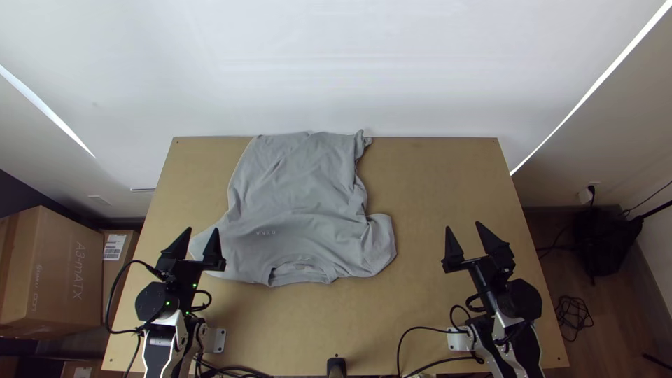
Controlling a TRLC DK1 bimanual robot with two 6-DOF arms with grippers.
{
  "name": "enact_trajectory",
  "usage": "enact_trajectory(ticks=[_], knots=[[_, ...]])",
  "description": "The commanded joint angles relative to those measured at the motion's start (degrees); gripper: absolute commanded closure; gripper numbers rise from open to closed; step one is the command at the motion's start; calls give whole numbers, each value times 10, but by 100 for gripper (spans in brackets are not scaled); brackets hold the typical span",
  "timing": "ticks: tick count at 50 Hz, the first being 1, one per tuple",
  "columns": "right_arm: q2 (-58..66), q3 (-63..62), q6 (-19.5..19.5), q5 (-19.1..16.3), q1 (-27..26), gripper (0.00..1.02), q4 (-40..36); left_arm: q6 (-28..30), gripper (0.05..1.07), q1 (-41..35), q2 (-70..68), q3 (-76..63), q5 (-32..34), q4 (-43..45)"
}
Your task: Fold the t-shirt
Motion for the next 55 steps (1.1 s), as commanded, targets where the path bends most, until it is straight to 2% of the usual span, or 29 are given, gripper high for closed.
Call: enact_trajectory(ticks=[1, 10, 14, 22, 31, 45, 55], knots=[[62, 52, -21, 4, 16, 4, 2, 27, 10, 0, 25, 51, 1, -6], [185, 143, -24, 4, 52, 4, -8, 29, 10, 12, 178, 173, 1, -73], [254, 200, -20, 4, 74, 4, -41, 28, 10, 27, 232, 222, 1, -98], [395, 323, 36, 4, 105, 4, -123, 25, 10, 46, 267, 275, 1, -112], [548, 458, 94, 4, 160, 4, -233, 25, 10, 80, 319, 367, 1, -214], [681, 544, 106, 4, 304, 4, -235, 29, 10, 152, 351, 443, 3, -353], [785, 608, 106, 0, 393, 4, -264, 57, 10, 219, 315, 444, 3, -390]])
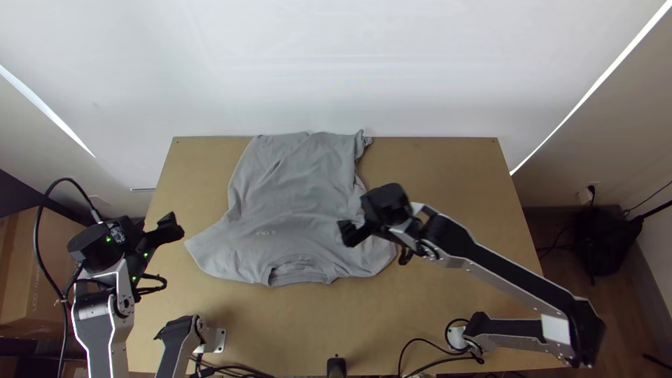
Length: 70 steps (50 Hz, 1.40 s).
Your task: Fold the t-shirt
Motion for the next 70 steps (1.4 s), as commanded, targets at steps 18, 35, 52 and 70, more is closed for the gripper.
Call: enact_trajectory(ticks=[18, 35, 52, 70], knots=[[254, 193, 114, -112, 100, 4, -60, 25, 10, 91, -61, 37, 3, -124], [363, 287, 272, -172, 132, 7, -66, 26, 10, 97, -90, 55, 4, -177], [449, 348, 386, -236, 154, 14, -82, 17, 10, 97, -45, 111, 5, -180], [527, 433, 385, -268, 177, 22, -106, 24, 10, 98, -35, 114, 4, -181]])
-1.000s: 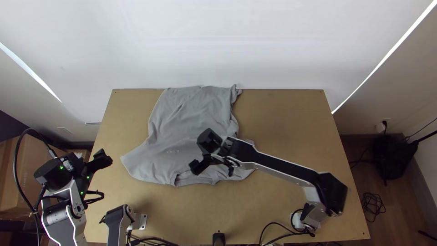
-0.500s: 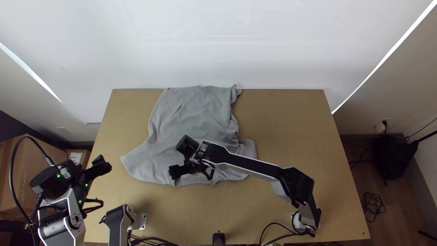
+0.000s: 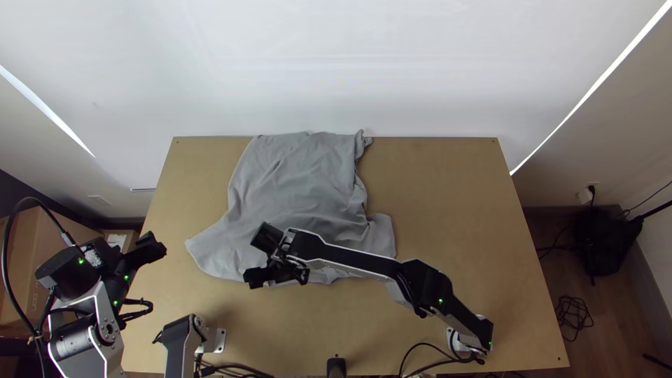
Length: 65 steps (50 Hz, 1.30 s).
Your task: Fold the t-shirt
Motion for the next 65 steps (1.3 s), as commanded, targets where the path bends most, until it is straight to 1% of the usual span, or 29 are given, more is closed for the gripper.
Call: enact_trajectory(ticks=[1, 3, 9, 10, 11, 13, 15, 16, 18, 23, 28, 34, 40, 47, 52, 60, 65], knots=[[32, 27, 12, -7, 8, 27, -6, 7, 10, 6, 7, 16, 3, -5], [42, 34, 13, -7, 8, 33, -6, 7, 10, 6, 10, 16, 4, -4], [65, 40, 7, -8, 7, 34, -6, 8, 10, 6, 15, 16, 3, 0], [66, 40, 2, -7, 7, 40, -6, 8, 10, 6, 16, 16, 3, 1], [66, 39, -7, -6, 7, 50, -6, 8, 10, 6, 17, 16, 3, 2], [66, 39, -13, 17, 6, 76, 2, 8, 10, 6, 18, 15, 3, 3], [66, 37, -17, 38, 4, 99, 12, 8, 10, 7, 20, 14, 3, 3], [65, 36, -18, 40, 3, 100, 12, 8, 10, 7, 21, 12, 3, 5], [60, 29, -20, 40, 2, 100, 9, 8, 10, 7, 23, 11, 3, 7], [32, 0, -43, 40, -5, 100, -16, 8, 10, 7, 25, 8, 3, 12], [-20, -68, -59, 40, -22, 100, -18, 8, 10, 7, 31, 5, 4, 20], [-91, -165, -77, 40, -55, 100, -12, 6, 10, 7, 37, 0, 4, 32], [-164, -278, -93, 40, -102, 100, 1, 2, 10, 7, 45, -5, 6, 46], [-258, -415, -118, 40, -176, 100, 27, -6, 10, 5, 56, -6, 9, 60], [-319, -490, -148, 40, -232, 100, 28, -11, 10, 4, 62, -7, 14, 68], [-408, -580, -192, 40, -338, 100, 27, -18, 10, -5, 76, -5, 15, 80], [-452, -620, -232, 40, -406, 100, 15, -29, 10, -15, 83, -4, 15, 89]])
